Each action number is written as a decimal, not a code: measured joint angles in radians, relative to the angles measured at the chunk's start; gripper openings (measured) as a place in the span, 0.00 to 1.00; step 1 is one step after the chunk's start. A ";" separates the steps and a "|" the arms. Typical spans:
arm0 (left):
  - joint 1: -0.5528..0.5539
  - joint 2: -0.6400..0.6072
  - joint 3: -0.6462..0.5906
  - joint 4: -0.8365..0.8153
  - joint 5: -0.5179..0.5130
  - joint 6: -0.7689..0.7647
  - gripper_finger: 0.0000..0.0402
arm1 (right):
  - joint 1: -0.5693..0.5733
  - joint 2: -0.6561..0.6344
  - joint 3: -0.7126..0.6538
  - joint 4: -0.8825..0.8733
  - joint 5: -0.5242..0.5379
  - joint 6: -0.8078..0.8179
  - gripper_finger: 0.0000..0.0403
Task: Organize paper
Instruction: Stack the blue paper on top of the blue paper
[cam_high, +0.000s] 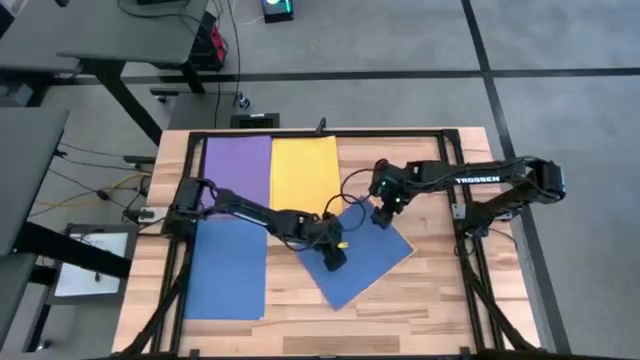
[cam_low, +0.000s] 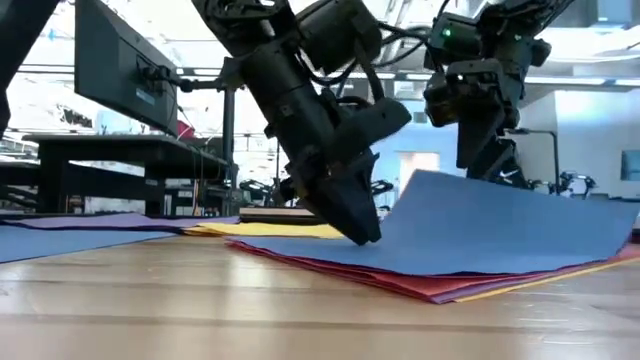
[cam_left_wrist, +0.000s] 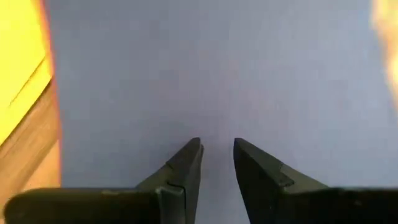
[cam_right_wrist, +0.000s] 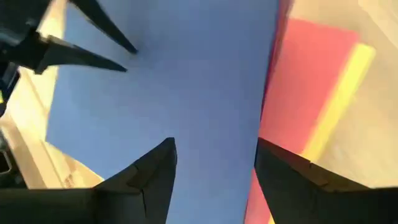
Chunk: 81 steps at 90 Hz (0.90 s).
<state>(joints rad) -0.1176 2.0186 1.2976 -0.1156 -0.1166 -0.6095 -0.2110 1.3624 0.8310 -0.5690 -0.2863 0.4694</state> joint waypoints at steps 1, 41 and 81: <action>0.001 -0.004 0.000 0.008 0.000 0.004 0.20 | 0.002 0.000 0.000 0.004 0.000 0.000 0.49; 0.041 -0.054 0.003 0.040 0.000 0.029 0.20 | 0.060 0.000 -0.002 0.053 -0.002 0.148 0.49; 0.041 -0.052 -0.033 0.099 -0.042 0.056 0.20 | 0.060 0.000 -0.001 0.055 -0.026 0.369 0.49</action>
<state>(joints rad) -0.0765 1.9663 1.2650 -0.0162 -0.1583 -0.5538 -0.1511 1.3624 0.8303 -0.5139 -0.3125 0.8387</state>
